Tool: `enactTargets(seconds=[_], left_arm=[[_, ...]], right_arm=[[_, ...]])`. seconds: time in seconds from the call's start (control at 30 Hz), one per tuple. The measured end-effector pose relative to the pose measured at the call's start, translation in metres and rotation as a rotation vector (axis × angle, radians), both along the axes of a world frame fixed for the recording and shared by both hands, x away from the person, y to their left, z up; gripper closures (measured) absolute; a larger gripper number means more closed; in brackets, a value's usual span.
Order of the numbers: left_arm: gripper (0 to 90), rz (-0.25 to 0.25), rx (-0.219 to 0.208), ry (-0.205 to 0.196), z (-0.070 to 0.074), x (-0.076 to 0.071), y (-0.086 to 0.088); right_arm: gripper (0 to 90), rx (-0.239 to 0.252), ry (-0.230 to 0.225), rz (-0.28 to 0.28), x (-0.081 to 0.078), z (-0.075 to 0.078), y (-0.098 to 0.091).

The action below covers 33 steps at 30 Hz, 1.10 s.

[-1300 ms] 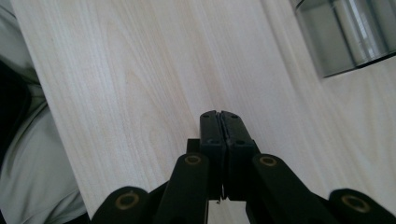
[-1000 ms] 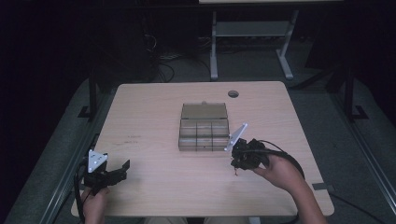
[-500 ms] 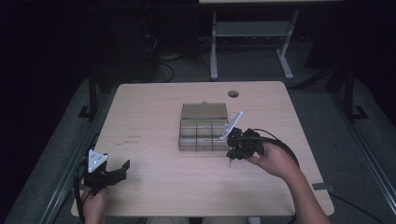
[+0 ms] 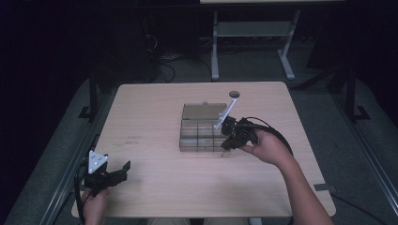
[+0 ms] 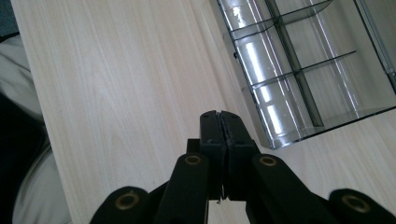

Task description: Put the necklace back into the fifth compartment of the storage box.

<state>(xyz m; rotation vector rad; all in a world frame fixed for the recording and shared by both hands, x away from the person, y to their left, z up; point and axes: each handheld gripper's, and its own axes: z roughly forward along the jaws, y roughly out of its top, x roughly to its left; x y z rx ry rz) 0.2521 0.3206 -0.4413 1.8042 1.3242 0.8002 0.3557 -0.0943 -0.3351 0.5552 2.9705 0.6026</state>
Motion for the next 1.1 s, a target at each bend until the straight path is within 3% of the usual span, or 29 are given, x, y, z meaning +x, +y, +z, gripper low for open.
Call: enactTargets(seconds=[0.73, 1.1], left_arm=[[13.0, -0.009, 0.001, -0.003, 0.0, 0.001, -0.001], [13.0, -0.01, 0.001, -0.004, 0.0, 0.0, -0.001]], right_arm=[[88.2, 0.005, 0.005, 0.018, 0.029, 0.005, 0.026], [88.2, 0.011, 0.019, -0.007, 0.048, 0.002, 0.035]])
